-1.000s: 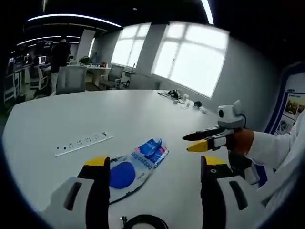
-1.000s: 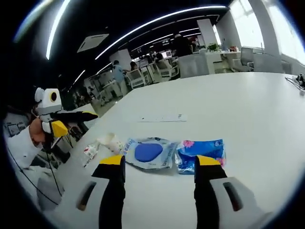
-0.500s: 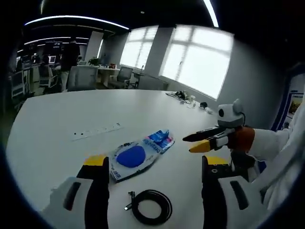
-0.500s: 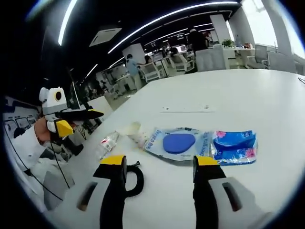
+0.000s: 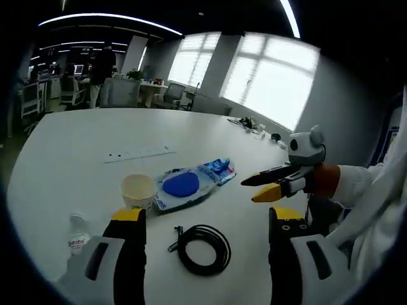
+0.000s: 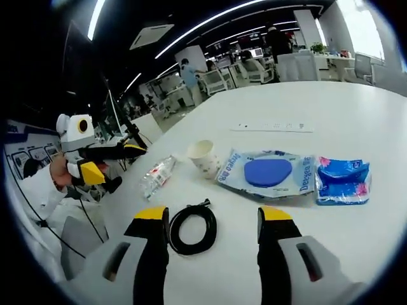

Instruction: Arrange the tabletop items into an orderly group along one side of the table until the central work area is clear of visible clutter.

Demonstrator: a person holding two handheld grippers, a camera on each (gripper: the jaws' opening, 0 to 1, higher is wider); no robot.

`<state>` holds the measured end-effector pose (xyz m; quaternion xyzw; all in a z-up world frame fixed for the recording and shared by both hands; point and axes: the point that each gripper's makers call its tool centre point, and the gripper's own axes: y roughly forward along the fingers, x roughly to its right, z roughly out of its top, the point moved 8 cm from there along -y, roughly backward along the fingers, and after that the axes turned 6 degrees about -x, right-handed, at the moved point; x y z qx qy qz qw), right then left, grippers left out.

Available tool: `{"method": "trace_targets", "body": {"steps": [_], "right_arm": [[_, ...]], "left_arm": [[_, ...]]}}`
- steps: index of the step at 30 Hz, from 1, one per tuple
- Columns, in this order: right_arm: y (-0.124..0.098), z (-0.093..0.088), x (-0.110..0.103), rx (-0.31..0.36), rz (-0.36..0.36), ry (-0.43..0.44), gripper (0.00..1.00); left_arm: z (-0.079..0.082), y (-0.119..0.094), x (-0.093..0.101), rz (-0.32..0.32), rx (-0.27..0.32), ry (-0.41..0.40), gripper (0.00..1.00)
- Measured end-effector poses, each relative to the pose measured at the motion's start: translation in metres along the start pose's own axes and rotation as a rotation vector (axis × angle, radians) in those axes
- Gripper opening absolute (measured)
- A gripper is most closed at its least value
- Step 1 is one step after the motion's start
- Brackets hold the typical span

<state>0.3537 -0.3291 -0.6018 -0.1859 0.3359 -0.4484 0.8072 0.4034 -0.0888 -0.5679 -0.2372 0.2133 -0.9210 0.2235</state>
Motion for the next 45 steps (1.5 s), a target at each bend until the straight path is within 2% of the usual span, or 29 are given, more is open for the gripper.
{"method": "trace_targets", "body": {"steps": [7, 16, 32, 45], "right_arm": [[0.011, -0.01, -0.007, -0.042, 0.013, -0.009, 0.55], [0.031, -0.027, -0.008, -0.109, 0.03, -0.016, 0.52], [0.067, -0.046, -0.01, -0.197, 0.056, -0.021, 0.48], [0.088, -0.056, -0.006, -0.249, 0.061, -0.023, 0.43]], "left_arm": [[-0.022, -0.001, -0.005, 0.008, -0.027, -0.032, 0.79], [-0.05, 0.009, -0.011, 0.011, -0.057, -0.086, 0.78], [-0.086, 0.032, -0.024, -0.001, -0.113, -0.146, 0.71], [-0.104, 0.054, -0.029, -0.004, -0.135, -0.164, 0.59]]}}
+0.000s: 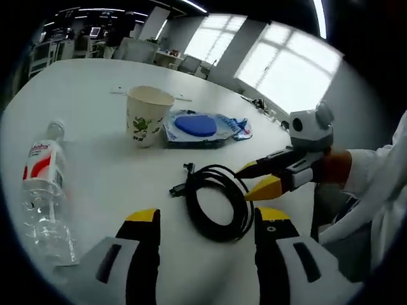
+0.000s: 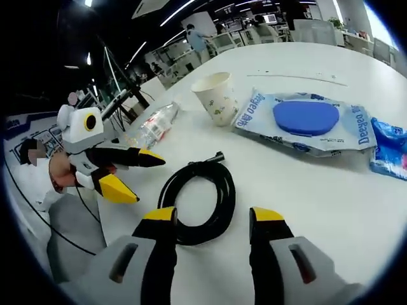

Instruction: Arrange the tabletop items into an orderly group along one side of the table until the central work area is clear of visible clutter.

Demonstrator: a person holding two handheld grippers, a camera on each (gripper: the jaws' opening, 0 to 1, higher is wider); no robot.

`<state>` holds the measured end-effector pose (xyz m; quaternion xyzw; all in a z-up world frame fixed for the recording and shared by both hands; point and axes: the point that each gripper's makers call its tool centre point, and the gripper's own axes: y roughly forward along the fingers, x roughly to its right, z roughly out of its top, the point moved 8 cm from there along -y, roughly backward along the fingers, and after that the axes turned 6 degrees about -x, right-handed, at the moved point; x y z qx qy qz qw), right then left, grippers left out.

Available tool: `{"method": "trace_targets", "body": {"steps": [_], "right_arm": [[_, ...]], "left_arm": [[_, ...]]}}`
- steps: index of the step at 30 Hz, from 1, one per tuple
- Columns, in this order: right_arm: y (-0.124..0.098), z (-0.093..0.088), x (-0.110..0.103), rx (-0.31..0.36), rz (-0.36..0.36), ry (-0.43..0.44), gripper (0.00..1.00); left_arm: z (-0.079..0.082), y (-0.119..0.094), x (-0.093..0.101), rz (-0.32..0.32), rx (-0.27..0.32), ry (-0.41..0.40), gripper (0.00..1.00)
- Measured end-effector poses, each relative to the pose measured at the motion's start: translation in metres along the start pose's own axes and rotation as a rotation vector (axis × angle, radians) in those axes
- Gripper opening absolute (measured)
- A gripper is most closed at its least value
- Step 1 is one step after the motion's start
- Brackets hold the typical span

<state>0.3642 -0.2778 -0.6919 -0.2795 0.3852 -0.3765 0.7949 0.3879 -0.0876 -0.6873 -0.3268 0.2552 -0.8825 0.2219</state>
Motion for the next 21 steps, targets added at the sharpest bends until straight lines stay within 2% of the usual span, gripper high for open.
{"method": "trace_targets", "body": {"steps": [15, 21], "right_arm": [[0.012, -0.002, 0.003, -0.013, -0.013, -0.018, 0.25], [0.012, -0.004, 0.007, -0.023, -0.032, -0.034, 0.13]], "left_arm": [[-0.008, 0.022, 0.0, 0.009, -0.04, 0.029, 0.4], [-0.01, 0.025, -0.003, 0.036, -0.053, 0.075, 0.22]]}}
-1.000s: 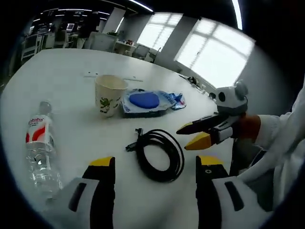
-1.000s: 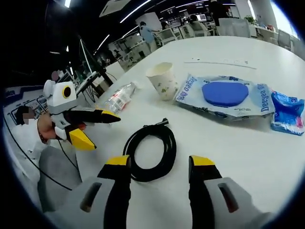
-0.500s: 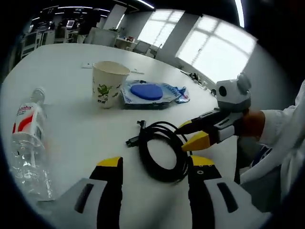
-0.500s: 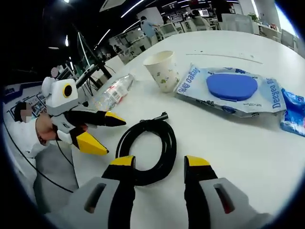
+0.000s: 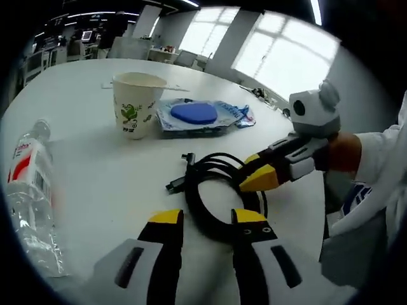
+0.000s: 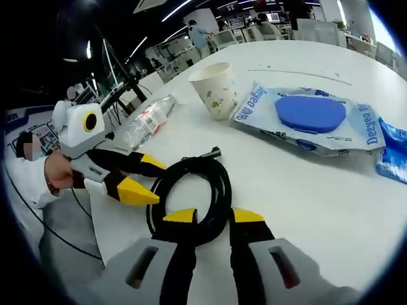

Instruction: Arrange the tabletop items into an orderly group along one side of the table until the central work area is clear of visible clutter.

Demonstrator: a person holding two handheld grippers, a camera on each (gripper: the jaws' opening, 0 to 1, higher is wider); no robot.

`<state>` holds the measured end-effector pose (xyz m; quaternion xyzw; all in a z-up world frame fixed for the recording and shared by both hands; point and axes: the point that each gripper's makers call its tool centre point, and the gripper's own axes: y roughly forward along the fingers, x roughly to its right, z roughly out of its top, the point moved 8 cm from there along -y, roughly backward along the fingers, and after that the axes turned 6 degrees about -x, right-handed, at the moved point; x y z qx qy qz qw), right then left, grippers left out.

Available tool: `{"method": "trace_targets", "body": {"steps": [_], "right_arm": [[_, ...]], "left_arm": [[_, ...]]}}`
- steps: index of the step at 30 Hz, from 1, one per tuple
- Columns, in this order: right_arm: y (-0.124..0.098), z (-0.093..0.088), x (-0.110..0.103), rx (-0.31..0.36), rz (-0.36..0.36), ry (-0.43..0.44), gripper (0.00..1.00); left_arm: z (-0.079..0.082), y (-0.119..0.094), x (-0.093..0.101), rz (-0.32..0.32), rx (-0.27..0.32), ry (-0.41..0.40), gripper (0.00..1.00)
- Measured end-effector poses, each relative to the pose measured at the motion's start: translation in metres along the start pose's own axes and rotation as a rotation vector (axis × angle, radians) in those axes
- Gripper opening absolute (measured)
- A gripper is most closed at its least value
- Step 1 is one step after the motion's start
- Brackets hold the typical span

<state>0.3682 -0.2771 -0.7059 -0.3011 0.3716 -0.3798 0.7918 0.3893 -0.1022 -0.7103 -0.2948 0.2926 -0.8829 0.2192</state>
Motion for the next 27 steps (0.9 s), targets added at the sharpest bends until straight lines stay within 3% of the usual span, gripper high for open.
{"method": "trace_targets", "body": {"steps": [2, 11, 15, 27], "right_arm": [[0.0, -0.001, 0.001, 0.004, 0.006, 0.011, 0.11], [-0.007, 0.0, 0.001, 0.043, 0.006, 0.03, 0.04], [-0.014, 0.003, 0.0, 0.065, 0.013, 0.039, 0.02], [-0.052, 0.012, 0.001, 0.144, -0.001, 0.061, 0.0]], "left_arm": [[-0.003, 0.002, -0.002, 0.014, -0.015, 0.048, 0.13], [0.001, 0.001, -0.002, 0.002, -0.005, -0.054, 0.09], [0.006, -0.002, -0.001, 0.0, 0.008, -0.052, 0.06], [0.04, -0.011, 0.02, -0.03, 0.055, -0.002, 0.03]]}}
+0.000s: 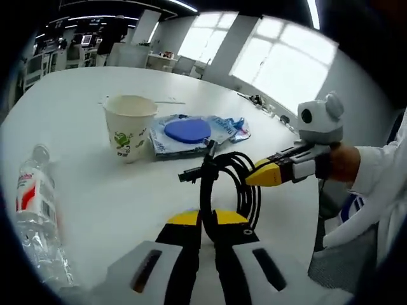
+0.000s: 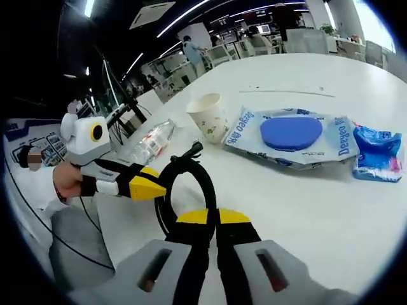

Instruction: Arrange the tabletop items into an orderly group along one side of the table until the central work area is clear of visible clutter.

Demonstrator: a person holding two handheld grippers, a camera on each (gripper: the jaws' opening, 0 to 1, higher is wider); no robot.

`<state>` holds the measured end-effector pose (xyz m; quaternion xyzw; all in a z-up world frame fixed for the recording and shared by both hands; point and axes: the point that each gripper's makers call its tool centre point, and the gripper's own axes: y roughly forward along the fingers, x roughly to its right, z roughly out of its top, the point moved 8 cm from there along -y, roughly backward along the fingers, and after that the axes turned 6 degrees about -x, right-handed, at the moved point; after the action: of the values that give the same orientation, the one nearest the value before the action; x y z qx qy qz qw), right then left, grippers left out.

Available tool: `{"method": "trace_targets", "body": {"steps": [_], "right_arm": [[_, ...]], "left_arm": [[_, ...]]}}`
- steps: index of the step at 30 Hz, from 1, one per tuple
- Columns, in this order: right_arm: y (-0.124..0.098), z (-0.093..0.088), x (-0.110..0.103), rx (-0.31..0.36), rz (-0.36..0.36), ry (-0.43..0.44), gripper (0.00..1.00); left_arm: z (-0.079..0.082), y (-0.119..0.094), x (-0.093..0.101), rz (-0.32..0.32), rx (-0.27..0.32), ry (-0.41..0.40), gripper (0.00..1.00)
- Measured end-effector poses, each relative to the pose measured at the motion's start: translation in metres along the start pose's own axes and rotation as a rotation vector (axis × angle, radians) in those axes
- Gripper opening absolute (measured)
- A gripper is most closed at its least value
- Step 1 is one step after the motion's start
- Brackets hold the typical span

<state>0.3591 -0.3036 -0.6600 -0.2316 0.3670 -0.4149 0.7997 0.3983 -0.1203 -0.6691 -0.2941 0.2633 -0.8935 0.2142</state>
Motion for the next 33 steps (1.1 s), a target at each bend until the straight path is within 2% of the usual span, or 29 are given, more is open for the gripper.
{"method": "trace_targets", "body": {"steps": [6, 10, 21, 33], "right_arm": [[-0.027, 0.008, 0.001, 0.061, -0.015, 0.016, 0.0], [-0.042, 0.012, 0.002, 0.095, -0.031, 0.02, 0.0], [-0.083, 0.025, 0.005, 0.195, -0.065, 0.05, 0.0], [-0.124, 0.028, 0.022, 0.27, -0.125, 0.077, 0.0]], "left_arm": [[0.017, -0.001, 0.015, -0.03, 0.031, 0.017, 0.03], [0.034, -0.002, 0.029, -0.057, 0.047, 0.053, 0.03], [0.073, -0.003, 0.055, -0.103, 0.058, 0.14, 0.04], [0.106, 0.018, 0.088, -0.165, 0.061, 0.201, 0.04]]}}
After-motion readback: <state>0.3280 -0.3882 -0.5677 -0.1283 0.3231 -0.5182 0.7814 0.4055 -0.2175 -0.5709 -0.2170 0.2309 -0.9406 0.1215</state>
